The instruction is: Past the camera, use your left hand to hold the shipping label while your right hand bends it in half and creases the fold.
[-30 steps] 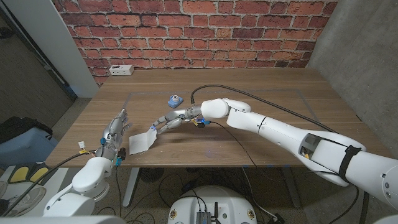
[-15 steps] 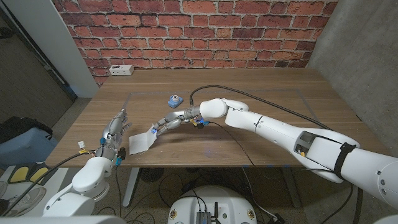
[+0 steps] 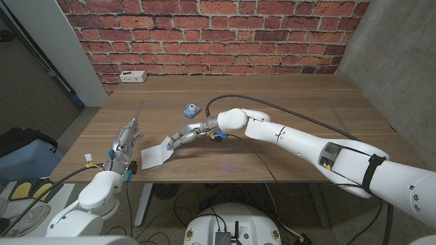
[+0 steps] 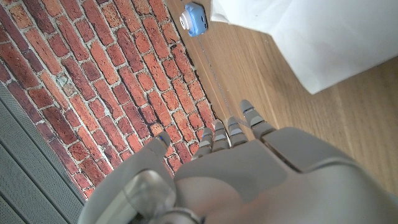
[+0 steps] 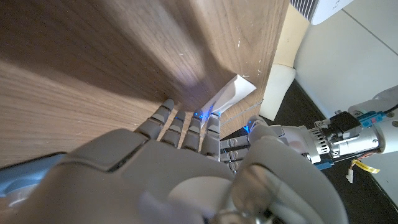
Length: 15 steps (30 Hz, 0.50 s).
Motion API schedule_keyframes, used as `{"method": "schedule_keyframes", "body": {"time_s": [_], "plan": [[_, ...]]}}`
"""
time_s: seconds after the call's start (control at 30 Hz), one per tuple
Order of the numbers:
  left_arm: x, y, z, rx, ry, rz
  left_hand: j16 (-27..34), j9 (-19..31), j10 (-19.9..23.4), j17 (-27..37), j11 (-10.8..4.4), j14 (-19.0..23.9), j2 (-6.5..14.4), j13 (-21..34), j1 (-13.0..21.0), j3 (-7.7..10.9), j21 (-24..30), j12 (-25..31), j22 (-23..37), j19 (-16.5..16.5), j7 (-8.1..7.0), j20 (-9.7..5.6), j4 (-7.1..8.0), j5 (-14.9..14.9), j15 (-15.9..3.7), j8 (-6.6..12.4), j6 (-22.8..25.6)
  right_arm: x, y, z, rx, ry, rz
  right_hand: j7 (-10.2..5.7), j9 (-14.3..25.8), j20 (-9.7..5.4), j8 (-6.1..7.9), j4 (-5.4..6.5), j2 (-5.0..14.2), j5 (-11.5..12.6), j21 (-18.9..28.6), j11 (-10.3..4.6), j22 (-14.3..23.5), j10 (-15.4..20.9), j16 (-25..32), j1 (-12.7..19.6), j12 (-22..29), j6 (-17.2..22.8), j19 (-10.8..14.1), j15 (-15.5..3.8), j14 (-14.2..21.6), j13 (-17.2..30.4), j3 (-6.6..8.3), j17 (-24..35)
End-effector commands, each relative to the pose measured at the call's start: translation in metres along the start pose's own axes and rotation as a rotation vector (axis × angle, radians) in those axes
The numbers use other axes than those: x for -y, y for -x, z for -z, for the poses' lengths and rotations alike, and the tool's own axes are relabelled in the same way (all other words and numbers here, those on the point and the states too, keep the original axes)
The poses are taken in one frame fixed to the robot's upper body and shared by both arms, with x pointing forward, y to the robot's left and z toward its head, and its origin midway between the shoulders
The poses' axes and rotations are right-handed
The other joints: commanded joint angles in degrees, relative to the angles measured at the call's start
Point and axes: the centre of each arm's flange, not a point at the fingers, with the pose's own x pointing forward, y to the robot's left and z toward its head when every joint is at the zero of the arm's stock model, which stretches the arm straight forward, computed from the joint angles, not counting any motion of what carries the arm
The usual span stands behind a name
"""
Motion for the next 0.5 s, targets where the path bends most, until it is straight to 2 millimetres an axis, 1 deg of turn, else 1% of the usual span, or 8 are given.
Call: {"method": "schedule_keyframes", "body": {"time_s": [0.03, 0.07, 0.1, 0.13, 0.17, 0.2, 0.43, 0.5], "plan": [[0.002, -0.003, -0.003, 0.006, -0.004, 0.007, -0.11, 0.06, -0.42, 0.12, 0.31, -0.38, -0.13, 0.08, -0.26, 0.27, -0.10, -0.15, 0.31, 0.38, 0.65, -0.06, 0.02, 0.39, 0.06, -0.18, -0.80, -0.002, 0.003, 0.000, 0.064, -0.028, 0.025, 1.64, 0.15, 0.53, 0.10, 0.79, 0.04, 0.06, 0.13, 1.32, 0.29, 0.99, 0.95, -0.95, 0.54, 1.08, 0.07, -1.87, 1.50, 0.32, -0.10, 0.76], [0.003, -0.003, -0.003, 0.005, -0.005, 0.009, -0.11, 0.06, -0.42, 0.12, 0.28, -0.37, -0.16, 0.08, -0.27, 0.26, -0.12, -0.15, 0.31, 0.38, 0.70, -0.08, 0.01, 0.38, 0.04, -0.19, -0.85, -0.002, 0.003, 0.001, 0.065, -0.024, 0.027, 1.81, 0.15, 0.49, 0.18, 0.96, -0.01, 0.07, 0.18, 1.44, 0.29, 1.27, 1.09, -1.16, 0.63, 1.40, 0.17, -1.92, 1.70, 0.35, -0.21, 0.90], [0.003, -0.004, -0.003, 0.006, -0.004, 0.008, -0.11, 0.06, -0.45, 0.12, 0.30, -0.38, -0.20, 0.08, -0.29, 0.25, -0.14, -0.16, 0.31, 0.38, 0.91, -0.09, 0.01, 0.38, 0.03, -0.21, -0.93, -0.002, 0.005, 0.001, 0.070, -0.023, 0.047, 2.32, 0.14, 0.54, 0.61, 1.53, -0.02, 0.16, 0.28, 1.20, 0.30, 2.03, 1.70, -1.84, 0.82, 3.03, 0.36, -2.41, 2.49, 0.48, -0.52, 1.47], [0.003, -0.004, -0.003, 0.006, -0.004, 0.007, -0.11, 0.06, -0.41, 0.12, 0.24, -0.38, -0.24, 0.08, -0.30, 0.23, -0.17, -0.14, 0.31, 0.38, 0.96, -0.11, 0.00, 0.37, 0.03, -0.22, -0.99, -0.001, 0.006, 0.002, 0.078, -0.033, 0.057, 1.43, 0.14, 0.51, 0.65, 1.89, 0.11, 0.27, 0.30, 0.69, 0.31, 2.18, 1.89, -2.20, 0.78, 3.64, 0.41, -2.64, 2.40, 0.57, -0.63, 1.87], [0.004, -0.004, -0.003, 0.005, -0.004, 0.009, -0.10, 0.06, -0.42, 0.12, 0.23, -0.37, -0.27, 0.08, -0.32, 0.22, -0.19, -0.14, 0.31, 0.39, 1.08, -0.12, 0.00, 0.37, 0.07, -0.24, -1.08, -0.001, 0.007, 0.002, 0.074, -0.031, 0.053, 1.49, 0.13, 0.54, 0.65, 2.27, -0.01, 0.34, 0.40, 0.43, 0.32, 2.54, 2.58, -2.65, 0.85, 4.13, 0.64, -3.20, 3.65, 0.64, -0.86, 2.25], [0.004, -0.004, -0.003, 0.005, -0.002, 0.008, -0.10, 0.06, -0.44, 0.12, 0.23, -0.38, -0.29, 0.08, -0.33, 0.21, -0.21, -0.14, 0.31, 0.39, 1.15, -0.12, -0.01, 0.36, 0.06, -0.23, -1.10, -0.001, 0.008, 0.003, 0.067, -0.022, 0.072, 2.15, 0.11, 0.52, 0.86, 2.70, -0.06, 0.44, 0.41, -0.18, 0.33, 3.52, 3.06, -3.12, 1.12, 5.18, 0.67, -3.45, 4.30, 0.74, -1.06, 2.66], [0.006, -0.005, -0.004, 0.005, -0.006, 0.011, -0.10, 0.06, -0.48, 0.13, 0.19, -0.40, -0.40, 0.08, -0.39, 0.17, -0.31, -0.15, 0.31, 0.38, 1.29, -0.14, -0.02, 0.35, -0.01, -0.21, -1.22, 0.006, 0.020, 0.009, 0.041, -0.013, 0.131, 2.52, 0.09, 0.74, 0.78, 3.67, -0.52, 0.56, 0.56, -0.55, 0.35, 4.08, 3.68, -4.33, 1.12, 5.87, 1.08, -3.67, 5.14, 0.83, -1.71, 3.32], [0.006, -0.005, -0.005, 0.006, -0.008, 0.010, -0.11, 0.06, -0.49, 0.13, 0.19, -0.42, -0.43, 0.08, -0.41, 0.15, -0.36, -0.14, 0.31, 0.35, 1.29, -0.13, -0.02, 0.34, 0.03, -0.20, -1.25, 0.008, 0.024, 0.012, 0.025, -0.012, 0.148, 2.57, 0.09, 0.89, 0.77, 3.86, -0.69, 0.60, 0.58, -0.15, 0.35, 4.30, 3.77, -4.58, 1.15, 6.05, 1.14, -3.43, 5.30, 0.84, -1.85, 3.43]]}}
